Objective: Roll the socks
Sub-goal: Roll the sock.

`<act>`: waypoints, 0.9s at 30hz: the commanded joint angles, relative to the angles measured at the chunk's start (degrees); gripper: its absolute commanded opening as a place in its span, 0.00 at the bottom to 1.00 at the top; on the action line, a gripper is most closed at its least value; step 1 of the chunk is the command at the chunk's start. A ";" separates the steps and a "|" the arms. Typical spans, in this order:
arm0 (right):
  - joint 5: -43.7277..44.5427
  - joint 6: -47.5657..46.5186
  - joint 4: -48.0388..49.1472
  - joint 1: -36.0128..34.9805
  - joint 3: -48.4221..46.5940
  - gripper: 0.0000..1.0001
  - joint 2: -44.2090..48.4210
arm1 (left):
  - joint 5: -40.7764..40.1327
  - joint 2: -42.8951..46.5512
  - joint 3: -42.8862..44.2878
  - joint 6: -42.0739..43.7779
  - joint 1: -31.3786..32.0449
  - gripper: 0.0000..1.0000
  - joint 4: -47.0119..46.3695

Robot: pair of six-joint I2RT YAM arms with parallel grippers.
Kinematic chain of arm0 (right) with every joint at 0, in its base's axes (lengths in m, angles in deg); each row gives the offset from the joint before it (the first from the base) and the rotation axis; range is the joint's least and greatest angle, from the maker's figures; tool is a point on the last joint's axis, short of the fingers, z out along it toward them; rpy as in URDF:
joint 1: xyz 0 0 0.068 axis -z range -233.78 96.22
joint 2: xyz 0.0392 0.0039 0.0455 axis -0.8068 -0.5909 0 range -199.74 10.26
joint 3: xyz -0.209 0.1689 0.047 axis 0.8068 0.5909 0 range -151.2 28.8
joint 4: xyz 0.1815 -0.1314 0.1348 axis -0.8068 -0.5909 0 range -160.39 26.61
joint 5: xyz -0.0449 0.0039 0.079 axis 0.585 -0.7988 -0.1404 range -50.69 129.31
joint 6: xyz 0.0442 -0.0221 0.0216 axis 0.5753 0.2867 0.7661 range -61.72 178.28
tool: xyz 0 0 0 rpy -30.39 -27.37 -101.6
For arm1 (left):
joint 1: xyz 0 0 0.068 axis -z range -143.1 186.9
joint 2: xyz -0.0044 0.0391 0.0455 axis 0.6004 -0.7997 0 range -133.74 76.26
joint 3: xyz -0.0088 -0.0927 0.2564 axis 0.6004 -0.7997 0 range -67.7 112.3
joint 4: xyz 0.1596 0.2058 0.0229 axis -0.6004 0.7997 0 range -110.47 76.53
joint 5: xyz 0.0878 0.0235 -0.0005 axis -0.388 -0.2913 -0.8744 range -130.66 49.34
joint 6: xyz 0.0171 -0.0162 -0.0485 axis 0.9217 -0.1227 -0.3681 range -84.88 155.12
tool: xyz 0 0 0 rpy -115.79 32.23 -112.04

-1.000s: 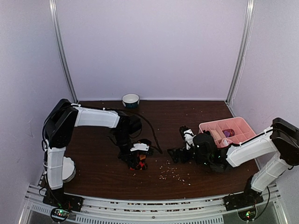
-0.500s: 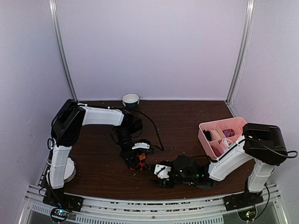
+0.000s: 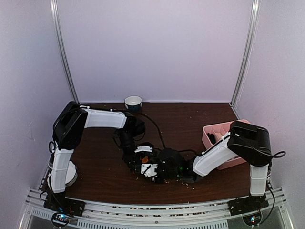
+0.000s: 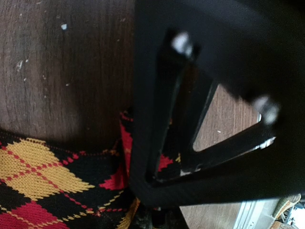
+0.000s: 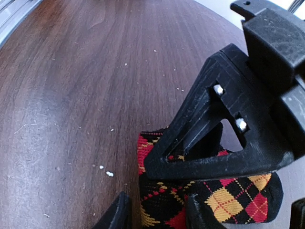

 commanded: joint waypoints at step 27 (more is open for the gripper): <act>-24.18 20.10 -29.14 8.00 -5.97 0.00 -1.24 | -5.28 24.51 -19.14 -3.03 -3.35 0.98 -25.68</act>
